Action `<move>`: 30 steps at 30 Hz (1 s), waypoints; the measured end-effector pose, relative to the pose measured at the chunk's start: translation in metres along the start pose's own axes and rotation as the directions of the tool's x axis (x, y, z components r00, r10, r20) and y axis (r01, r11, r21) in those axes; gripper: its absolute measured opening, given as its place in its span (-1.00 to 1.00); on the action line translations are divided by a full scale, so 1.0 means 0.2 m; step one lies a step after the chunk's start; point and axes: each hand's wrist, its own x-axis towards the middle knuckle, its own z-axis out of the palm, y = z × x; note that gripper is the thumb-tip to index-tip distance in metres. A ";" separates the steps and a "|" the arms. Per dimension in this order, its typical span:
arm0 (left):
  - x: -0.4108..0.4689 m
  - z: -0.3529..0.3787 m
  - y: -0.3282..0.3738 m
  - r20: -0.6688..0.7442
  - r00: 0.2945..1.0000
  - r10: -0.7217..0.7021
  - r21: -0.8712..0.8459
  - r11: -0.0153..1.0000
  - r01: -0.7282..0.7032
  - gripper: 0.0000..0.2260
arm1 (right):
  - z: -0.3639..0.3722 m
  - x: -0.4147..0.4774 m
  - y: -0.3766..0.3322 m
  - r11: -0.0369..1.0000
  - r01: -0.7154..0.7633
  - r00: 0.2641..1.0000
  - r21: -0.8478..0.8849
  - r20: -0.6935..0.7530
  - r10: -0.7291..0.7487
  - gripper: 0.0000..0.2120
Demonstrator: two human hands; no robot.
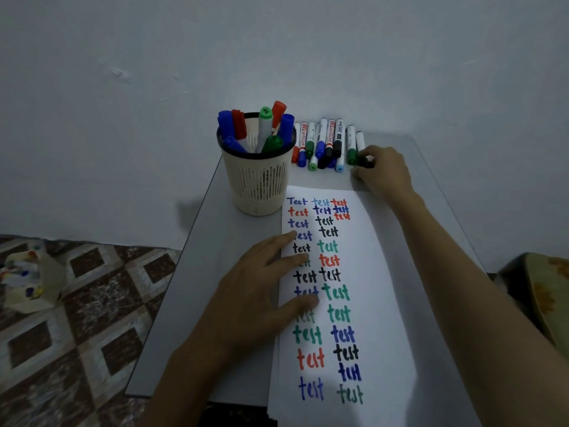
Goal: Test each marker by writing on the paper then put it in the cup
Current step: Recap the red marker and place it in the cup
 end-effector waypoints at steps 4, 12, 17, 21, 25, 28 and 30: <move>0.00 0.00 -0.01 -0.007 1.000 0.008 0.001 1.000 -0.008 -0.37 | 0.00 -0.04 0.01 0.994 0.000 0.985 0.106 -0.169 0.018 -0.85; 0.00 0.01 -0.02 -0.044 0.999 0.009 -0.020 1.000 -0.009 -0.41 | -0.18 -0.24 -0.08 0.010 -0.420 0.884 0.907 0.407 0.228 -0.96; 0.01 0.00 0.01 -0.130 0.991 -0.007 -0.164 0.986 -0.015 -0.50 | -0.20 -0.54 -0.21 0.178 -0.543 0.829 0.821 0.558 -0.045 -0.79; 0.00 -0.02 0.04 -0.233 0.972 -0.021 -0.244 0.969 -0.037 -0.51 | -0.16 -0.78 -0.27 0.357 -0.523 0.756 0.774 0.615 -0.224 -0.70; 0.00 -0.02 0.07 -0.281 0.954 0.106 -0.188 0.969 -0.163 -0.65 | -0.16 -0.92 -0.30 0.479 -0.325 0.855 0.815 0.470 -0.220 -0.79; 0.00 -0.01 0.09 -0.244 0.950 0.192 -0.070 0.974 -0.215 -0.69 | -0.19 -0.98 -0.29 0.395 -0.278 0.917 0.875 0.365 -0.163 -0.85; 0.00 -0.01 0.11 -0.217 0.945 0.243 -0.027 0.967 -0.255 -0.72 | -0.19 -1.03 -0.28 0.402 -0.220 0.945 0.889 0.296 -0.139 -0.79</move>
